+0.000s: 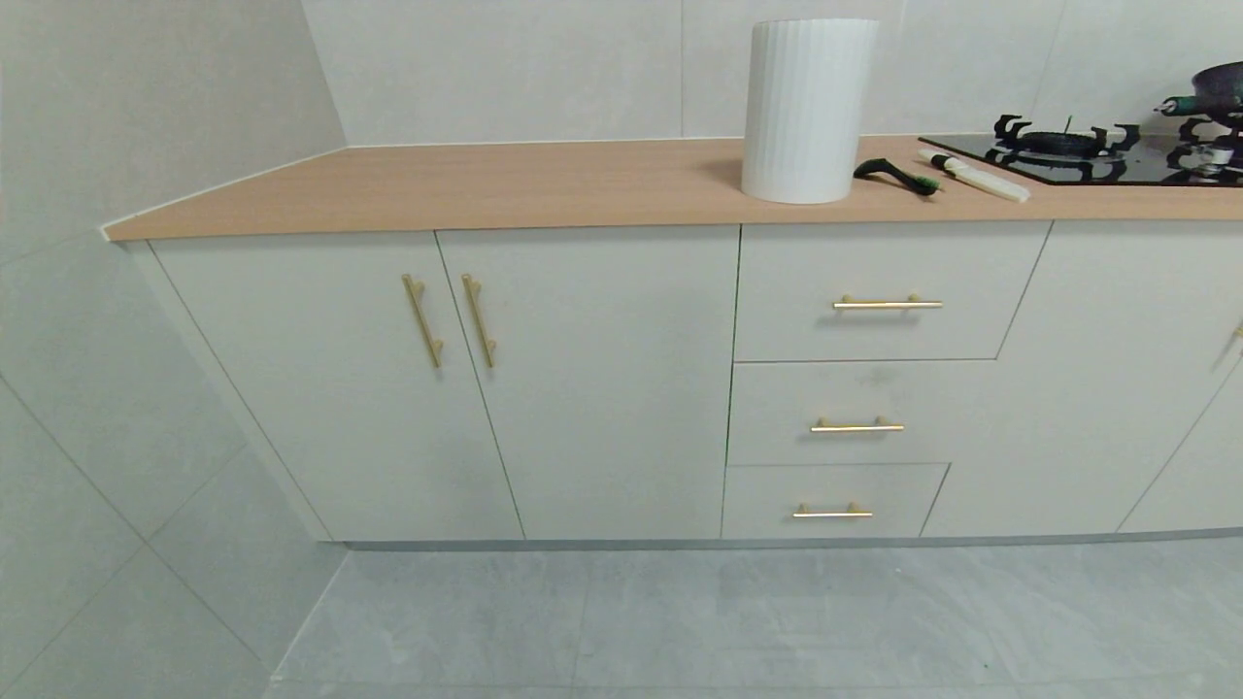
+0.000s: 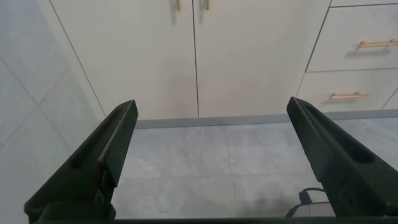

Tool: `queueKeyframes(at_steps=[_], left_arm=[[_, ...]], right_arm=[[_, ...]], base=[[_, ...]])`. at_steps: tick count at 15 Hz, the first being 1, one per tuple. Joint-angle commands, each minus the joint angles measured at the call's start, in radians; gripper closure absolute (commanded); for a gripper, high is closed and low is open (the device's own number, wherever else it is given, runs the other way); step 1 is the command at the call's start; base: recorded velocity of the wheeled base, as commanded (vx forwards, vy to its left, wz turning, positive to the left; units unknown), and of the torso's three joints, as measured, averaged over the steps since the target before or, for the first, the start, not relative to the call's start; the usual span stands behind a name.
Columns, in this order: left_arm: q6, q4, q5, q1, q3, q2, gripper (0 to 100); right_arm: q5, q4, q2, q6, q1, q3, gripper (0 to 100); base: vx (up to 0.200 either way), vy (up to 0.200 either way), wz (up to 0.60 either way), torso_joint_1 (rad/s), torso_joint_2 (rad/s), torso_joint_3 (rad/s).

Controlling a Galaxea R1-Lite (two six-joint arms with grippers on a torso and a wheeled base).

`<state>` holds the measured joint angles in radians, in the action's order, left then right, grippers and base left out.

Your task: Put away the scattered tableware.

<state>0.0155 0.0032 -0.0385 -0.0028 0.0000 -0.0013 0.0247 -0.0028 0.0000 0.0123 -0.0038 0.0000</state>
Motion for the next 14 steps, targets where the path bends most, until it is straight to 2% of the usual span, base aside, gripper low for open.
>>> queueKeyframes(at_steps=[1, 9, 14], left_arm=[[0.0, 0.0, 0.0, 0.001, 0.0, 0.001, 0], [0.0, 0.0, 0.0, 0.001, 0.0, 0.001, 0], [-0.002, 0.0, 0.0, 0.001, 0.0, 0.001, 0]], right_arm=[[0.0, 0.0, 0.002, 0.0, -0.001, 0.0, 0], [0.0, 0.0, 0.002, 0.0, -0.001, 0.0, 0], [0.0, 0.0, 0.0, -0.002, -0.001, 0.0, 0]], base=[[0.2, 0.0, 0.0, 0.007, -0.01, 0.002], [0.2, 0.0, 0.0, -0.001, 0.0, 0.002], [0.0, 0.0, 0.0, 0.0, 0.0, 0.0]])
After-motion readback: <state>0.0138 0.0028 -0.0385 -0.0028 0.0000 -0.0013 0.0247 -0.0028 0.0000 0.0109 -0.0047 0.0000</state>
